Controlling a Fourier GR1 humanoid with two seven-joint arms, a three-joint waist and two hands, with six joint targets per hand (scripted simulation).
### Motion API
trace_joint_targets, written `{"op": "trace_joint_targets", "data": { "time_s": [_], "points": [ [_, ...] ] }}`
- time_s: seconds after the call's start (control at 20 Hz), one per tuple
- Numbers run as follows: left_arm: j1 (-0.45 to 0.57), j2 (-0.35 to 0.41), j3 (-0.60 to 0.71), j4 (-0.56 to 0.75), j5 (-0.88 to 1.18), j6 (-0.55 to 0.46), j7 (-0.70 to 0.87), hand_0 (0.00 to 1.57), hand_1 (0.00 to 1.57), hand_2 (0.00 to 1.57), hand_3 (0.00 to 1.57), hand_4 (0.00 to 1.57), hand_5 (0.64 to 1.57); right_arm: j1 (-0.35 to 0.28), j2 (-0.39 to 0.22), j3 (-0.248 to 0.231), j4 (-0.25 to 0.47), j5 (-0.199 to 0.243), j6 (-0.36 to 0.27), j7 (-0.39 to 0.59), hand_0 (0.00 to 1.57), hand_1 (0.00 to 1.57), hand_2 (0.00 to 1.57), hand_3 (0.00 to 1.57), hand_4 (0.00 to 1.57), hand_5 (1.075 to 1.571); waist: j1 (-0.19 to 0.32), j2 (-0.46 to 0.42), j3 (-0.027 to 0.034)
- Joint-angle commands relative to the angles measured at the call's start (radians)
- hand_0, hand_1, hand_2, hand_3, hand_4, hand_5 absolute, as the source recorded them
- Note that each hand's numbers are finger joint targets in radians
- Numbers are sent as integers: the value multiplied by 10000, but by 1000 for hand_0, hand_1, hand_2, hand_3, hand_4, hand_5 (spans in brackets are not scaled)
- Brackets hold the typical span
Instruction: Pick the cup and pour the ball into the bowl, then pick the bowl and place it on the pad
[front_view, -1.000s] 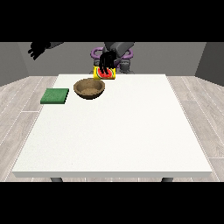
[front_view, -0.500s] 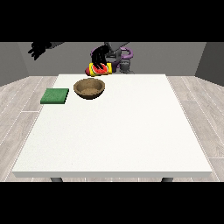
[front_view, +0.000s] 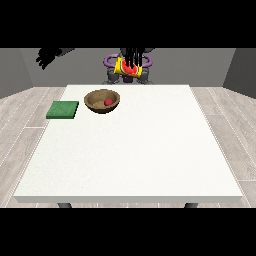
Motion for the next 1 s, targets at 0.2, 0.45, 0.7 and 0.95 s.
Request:
{"op": "trace_joint_targets", "data": {
  "time_s": [0.2, 0.45, 0.7, 0.95],
  "points": [
    [593, 364, 4550, -2265, 5312, 1065, -2026, 0, 0, 0, 0, 1161, 1561, 149, 283, -51, -23, 208, -598, -158, 0, 0, 0, 0, 786, 1556, 1169, 228, -115],
    [534, 717, 6804, -3120, 8814, -1037, -2816, 0, 0, 0, 0, 1058, 1570, 489, 1012, 131, 158, 491, -1245, -353, 0, 0, 0, 0, 778, 1558, 1840, 267, -48],
    [497, 2056, 8335, -3019, 11086, -3507, -3592, 0, 0, 0, 0, 1053, 1563, 263, 1667, 211, 214, 636, -1819, -941, 0, 0, 0, 0, 728, 1566, 2236, 1393, 15],
    [808, 2896, 8805, -3248, 11747, -4356, -3478, 0, 0, 0, 0, 1046, 1555, 263, 2047, 294, 1317, 866, -1709, -2193, 0, 0, 0, 0, 741, 1567, 2217, 1912, 41]
  ]
}}
